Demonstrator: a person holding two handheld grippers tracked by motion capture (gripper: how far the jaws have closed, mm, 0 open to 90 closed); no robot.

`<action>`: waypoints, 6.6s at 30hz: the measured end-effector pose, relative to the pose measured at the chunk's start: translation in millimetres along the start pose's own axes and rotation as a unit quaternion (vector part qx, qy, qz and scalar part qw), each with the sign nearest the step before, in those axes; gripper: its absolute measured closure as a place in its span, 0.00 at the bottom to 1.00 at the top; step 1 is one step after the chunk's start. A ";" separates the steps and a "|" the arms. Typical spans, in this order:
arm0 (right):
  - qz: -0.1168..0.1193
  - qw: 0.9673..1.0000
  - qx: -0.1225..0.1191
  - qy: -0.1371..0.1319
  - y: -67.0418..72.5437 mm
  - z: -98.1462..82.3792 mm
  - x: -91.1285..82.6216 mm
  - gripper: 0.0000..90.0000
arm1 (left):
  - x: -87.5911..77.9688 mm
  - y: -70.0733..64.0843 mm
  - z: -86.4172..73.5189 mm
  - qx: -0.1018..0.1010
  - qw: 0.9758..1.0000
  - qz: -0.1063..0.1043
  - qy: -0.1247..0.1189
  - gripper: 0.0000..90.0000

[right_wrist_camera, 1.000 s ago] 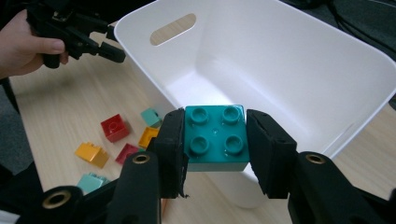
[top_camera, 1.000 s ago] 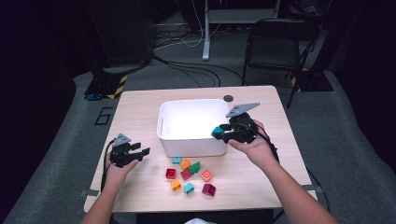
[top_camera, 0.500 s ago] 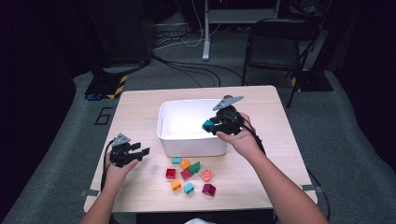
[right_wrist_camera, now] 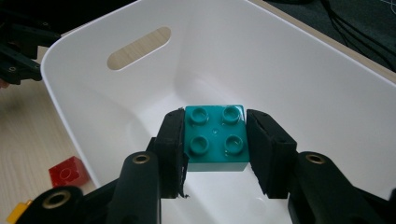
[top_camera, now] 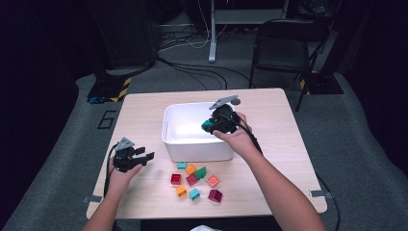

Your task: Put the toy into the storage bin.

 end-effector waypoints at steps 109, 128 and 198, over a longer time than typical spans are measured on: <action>0.079 0.995 -0.054 0.007 79.2 -112.6 22.0 0.62 | -5.7 2.9 -5.8 0.002 1.000 0.016 0.001 0.49; 0.073 0.997 -0.024 0.020 79.7 -147.7 32.8 0.59 | -4.6 2.5 -6.1 0.001 1.000 0.016 0.002 0.49; 0.111 0.992 -0.054 0.002 80.7 -39.0 -40.1 0.65 | -3.9 3.5 -5.9 -0.002 1.000 0.014 0.003 0.49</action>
Point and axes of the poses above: each handheld gripper's, and its own axes: x roughly forward along the jaws, z roughly out of its top, y roughly to its left, the point moved 5 cm from there along x, roughly forward along the jaws, and after that the axes turned 8 degrees about z, right-handed, at the moved point
